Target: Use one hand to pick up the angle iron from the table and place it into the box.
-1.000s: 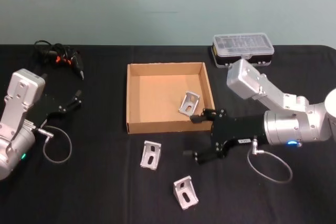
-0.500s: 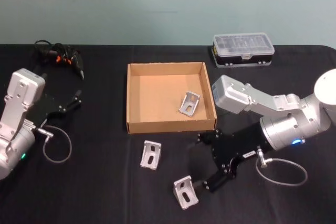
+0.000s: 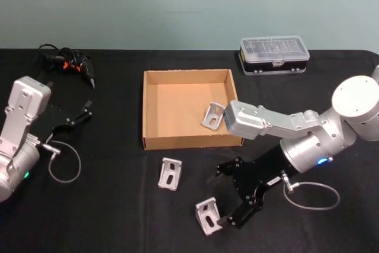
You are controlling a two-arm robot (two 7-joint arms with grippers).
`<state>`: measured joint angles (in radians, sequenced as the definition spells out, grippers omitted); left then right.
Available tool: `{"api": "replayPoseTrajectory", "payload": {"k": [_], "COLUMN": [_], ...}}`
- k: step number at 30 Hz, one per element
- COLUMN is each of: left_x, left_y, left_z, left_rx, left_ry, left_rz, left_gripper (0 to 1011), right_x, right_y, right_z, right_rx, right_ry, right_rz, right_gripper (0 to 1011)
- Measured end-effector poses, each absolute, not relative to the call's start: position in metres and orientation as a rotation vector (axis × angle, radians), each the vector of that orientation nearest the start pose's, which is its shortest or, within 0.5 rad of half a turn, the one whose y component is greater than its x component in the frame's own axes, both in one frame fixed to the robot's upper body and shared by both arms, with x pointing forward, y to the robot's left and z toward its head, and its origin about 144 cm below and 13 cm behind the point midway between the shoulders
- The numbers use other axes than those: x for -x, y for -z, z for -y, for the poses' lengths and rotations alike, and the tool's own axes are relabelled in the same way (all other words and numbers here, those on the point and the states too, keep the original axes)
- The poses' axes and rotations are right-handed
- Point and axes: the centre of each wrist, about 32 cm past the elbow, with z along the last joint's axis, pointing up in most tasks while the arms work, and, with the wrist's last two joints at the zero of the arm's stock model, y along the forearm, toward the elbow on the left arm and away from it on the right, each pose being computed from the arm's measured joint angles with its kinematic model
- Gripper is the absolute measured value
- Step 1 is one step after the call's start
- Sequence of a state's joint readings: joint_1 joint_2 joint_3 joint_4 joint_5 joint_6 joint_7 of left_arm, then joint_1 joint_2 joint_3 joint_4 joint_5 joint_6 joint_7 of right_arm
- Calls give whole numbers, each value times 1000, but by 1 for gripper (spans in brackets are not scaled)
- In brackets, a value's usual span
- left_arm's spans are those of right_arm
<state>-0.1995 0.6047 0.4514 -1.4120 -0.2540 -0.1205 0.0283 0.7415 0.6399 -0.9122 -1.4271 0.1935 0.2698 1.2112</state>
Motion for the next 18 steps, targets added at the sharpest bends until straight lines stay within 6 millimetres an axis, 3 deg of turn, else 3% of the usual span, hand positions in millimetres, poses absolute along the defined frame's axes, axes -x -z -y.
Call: {"api": "replayPoseTrajectory", "payload": {"k": [18], "left_x": [-489], "left_y": [-1140], "left_z": [-310], "left_rx": [-304], "left_ry": [-1248], "left_rz": [285], "left_gripper": [1011], "right_x": [-582], "right_y": [-1240], "right_z": [215], "right_rx": [767], "right_ry": [-124], "right_rz": [84], "right_gripper": [1003]}}
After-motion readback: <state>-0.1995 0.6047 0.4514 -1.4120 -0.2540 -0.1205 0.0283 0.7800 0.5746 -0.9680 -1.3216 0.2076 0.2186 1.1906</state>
